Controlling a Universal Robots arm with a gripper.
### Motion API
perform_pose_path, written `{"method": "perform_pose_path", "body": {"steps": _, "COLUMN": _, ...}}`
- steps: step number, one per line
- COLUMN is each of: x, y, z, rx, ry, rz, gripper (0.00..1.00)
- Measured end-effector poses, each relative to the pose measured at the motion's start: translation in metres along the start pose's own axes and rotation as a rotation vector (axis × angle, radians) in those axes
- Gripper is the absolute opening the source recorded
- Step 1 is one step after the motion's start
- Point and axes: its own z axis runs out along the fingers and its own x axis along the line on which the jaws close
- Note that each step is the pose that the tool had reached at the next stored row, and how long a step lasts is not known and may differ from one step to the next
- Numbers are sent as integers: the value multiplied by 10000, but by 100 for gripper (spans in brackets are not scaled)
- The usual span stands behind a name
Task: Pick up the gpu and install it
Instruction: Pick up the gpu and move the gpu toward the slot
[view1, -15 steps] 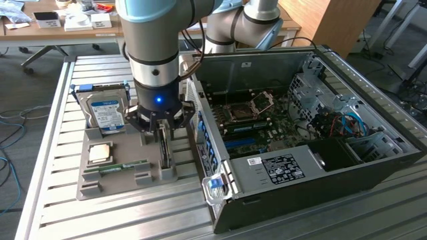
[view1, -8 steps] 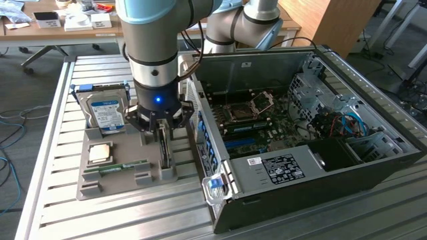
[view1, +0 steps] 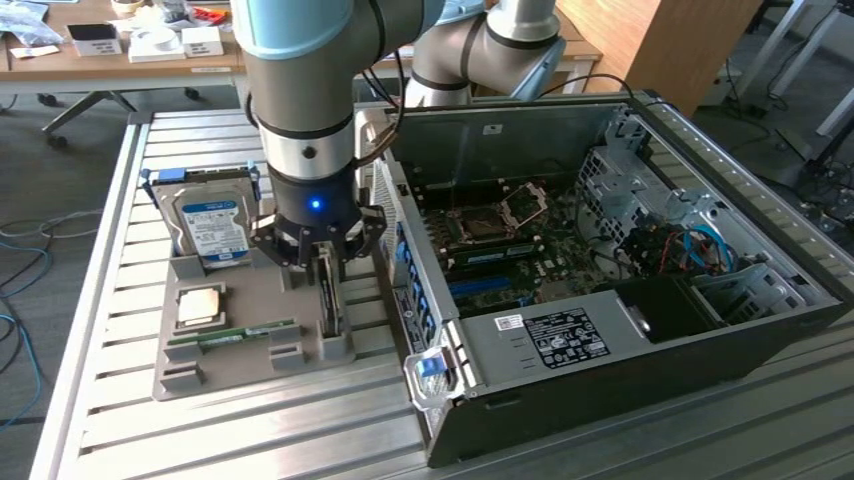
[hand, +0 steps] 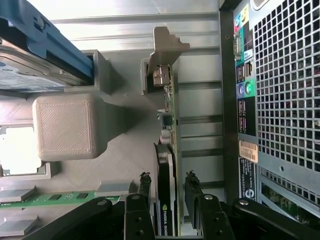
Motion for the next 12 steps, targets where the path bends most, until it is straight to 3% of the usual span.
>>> {"method": "perform_pose_path", "body": {"steps": 12, "x": 4, "y": 9, "z": 74, "rx": -1, "ry": -1, "rz": 0, "gripper": 42}}
